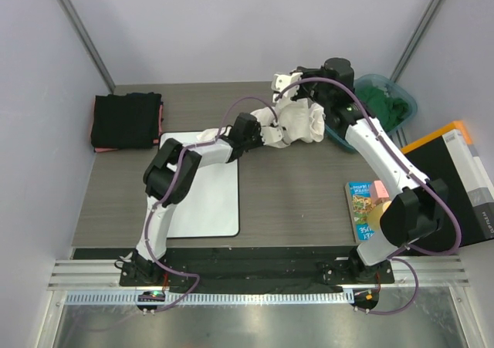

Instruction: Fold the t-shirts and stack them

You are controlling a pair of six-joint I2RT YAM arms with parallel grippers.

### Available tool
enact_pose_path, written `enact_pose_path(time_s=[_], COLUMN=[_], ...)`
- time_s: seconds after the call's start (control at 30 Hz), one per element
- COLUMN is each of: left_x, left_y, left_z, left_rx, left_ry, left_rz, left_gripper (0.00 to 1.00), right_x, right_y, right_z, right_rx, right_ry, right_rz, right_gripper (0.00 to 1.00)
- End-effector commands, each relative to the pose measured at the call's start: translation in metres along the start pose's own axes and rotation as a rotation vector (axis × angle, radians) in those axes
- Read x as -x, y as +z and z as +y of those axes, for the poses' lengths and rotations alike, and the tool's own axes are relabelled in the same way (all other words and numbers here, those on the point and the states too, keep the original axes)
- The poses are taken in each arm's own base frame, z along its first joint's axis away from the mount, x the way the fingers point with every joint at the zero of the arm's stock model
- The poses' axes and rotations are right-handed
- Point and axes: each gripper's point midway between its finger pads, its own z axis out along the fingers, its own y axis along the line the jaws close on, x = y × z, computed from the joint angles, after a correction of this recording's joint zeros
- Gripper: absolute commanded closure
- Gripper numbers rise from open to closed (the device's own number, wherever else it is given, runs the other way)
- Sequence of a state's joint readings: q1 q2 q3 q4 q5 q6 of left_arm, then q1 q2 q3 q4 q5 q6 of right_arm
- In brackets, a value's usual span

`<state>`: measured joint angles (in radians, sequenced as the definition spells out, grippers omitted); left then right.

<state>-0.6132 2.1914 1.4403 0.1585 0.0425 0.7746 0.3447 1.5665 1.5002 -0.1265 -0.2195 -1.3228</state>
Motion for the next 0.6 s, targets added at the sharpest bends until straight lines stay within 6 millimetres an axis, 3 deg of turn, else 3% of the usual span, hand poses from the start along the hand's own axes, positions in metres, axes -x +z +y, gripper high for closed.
enact_pose_path(time_s=[0.0,0.17,0.4,0.43,0.47,0.53,0.57], left_x=[0.055,0.065,0.076,0.071,0.072,0.065,0.065], left_y=[-0.058,-0.114,-0.19,-0.195,-0.217,-0.233,-0.253], left_z=[0.096,0.152,0.197,0.192,0.206,0.205,0.215], left_rx=[0.275,0.393,0.468,0.425,0.458,0.423,0.446], left_ry=[0.003,0.023,0.101,0.107,0.105,0.118,0.123], left_rz=[-0.107,-0.111,-0.113,-0.096,-0.105,-0.1,-0.114], left_gripper=[1.0,1.0,1.0,1.0,1.0,1.0,1.0], right_x=[0.01,0.005,0.002,0.003,-0.001,-0.003,-0.002], right_y=[-0.013,-0.016,-0.022,-0.023,-0.027,-0.031,-0.036], right_z=[-0.042,-0.042,-0.046,-0.048,-0.052,-0.05,-0.054], right_rx=[-0.131,-0.146,-0.164,-0.171,-0.177,-0.166,-0.175], right_ry=[0.0,0.022,0.053,0.087,0.103,0.159,0.178], right_rz=[-0.021,-0.015,-0.009,-0.02,-0.018,-0.028,-0.032], right_gripper=[0.99,0.99,0.99,0.99,0.99,0.99,0.99])
